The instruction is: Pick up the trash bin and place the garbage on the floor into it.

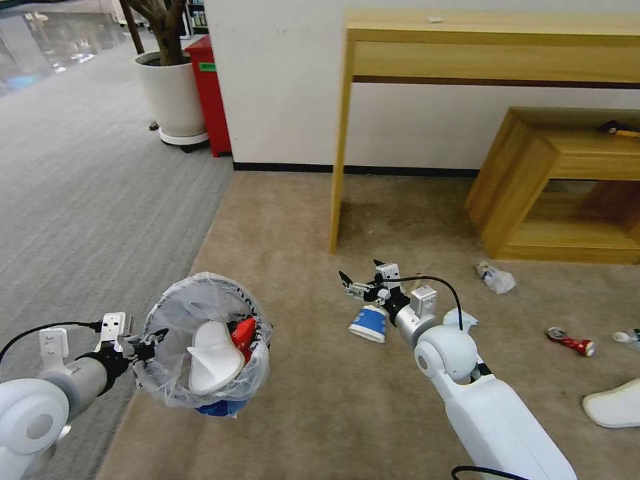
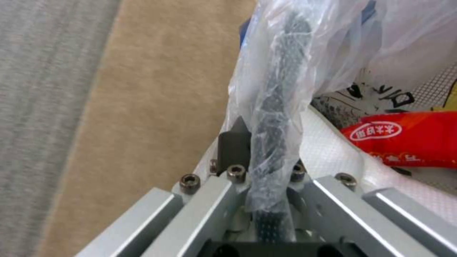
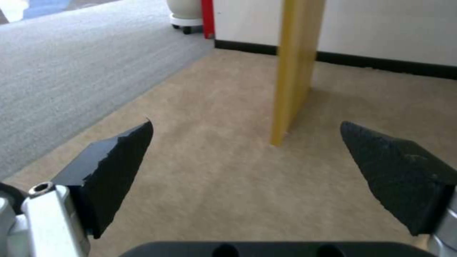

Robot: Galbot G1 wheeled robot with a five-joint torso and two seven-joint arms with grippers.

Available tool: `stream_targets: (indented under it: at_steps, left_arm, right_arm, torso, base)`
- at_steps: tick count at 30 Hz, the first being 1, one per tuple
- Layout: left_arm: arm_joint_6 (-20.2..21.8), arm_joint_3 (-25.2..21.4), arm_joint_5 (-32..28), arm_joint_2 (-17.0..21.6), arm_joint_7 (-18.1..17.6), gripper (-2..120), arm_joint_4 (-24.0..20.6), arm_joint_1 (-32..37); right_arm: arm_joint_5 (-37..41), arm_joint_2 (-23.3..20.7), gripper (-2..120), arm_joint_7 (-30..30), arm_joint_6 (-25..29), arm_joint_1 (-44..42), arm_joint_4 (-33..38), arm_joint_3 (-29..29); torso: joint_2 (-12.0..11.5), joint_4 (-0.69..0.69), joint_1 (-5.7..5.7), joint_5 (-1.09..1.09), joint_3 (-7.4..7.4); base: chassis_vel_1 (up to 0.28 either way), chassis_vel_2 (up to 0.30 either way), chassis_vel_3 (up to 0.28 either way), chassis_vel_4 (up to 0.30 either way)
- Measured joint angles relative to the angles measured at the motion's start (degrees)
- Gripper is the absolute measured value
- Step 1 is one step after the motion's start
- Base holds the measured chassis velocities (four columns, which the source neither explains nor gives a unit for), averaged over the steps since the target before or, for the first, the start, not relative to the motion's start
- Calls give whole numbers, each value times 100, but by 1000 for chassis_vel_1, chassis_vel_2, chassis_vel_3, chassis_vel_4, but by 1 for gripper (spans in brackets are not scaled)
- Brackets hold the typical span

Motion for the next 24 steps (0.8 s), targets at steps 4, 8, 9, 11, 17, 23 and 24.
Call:
stream_targets:
  at_steps: [4,8,9,11,17,23,24]
  left_arm:
    - [0,-32,80,-41,95,0,-1,52]
    - [0,-62,115,-65,158,0,-14,77]
    - [0,-64,116,-69,169,0,-15,79]
    - [0,-83,130,-80,205,0,-17,91]
    - [0,-143,236,-129,364,0,-17,151]
    - [0,-173,309,-139,445,0,-4,182]
    - [0,-173,309,-139,445,0,-4,182]
  right_arm:
    - [-32,21,100,2,18,-41,-8,17]
    - [-53,66,100,86,66,-90,-40,30]
    - [-53,73,100,100,101,-96,-50,30]
    - [-49,96,100,119,272,-131,-106,36]
    - [-61,138,100,138,437,-260,-152,168]
    - [-113,179,100,152,422,-379,-98,284]
    - [-113,179,100,152,422,-379,-98,284]
  torso:
    - [0,0,-1,-3,0]
    - [0,0,0,0,0]
    - [0,-1,-1,-2,0]
    - [0,-1,-1,0,1]
    - [0,-2,-1,2,1]
    - [0,2,0,-3,0]
    - [0,2,0,-3,0]
  base:
    - [-280,-305,278,303]
    - [-286,-300,283,305]
    - [-289,-294,288,289]
    - [-254,-263,288,231]
    - [-142,-134,139,125]
    - [35,58,-17,-44]
    - [22,63,-15,-67]
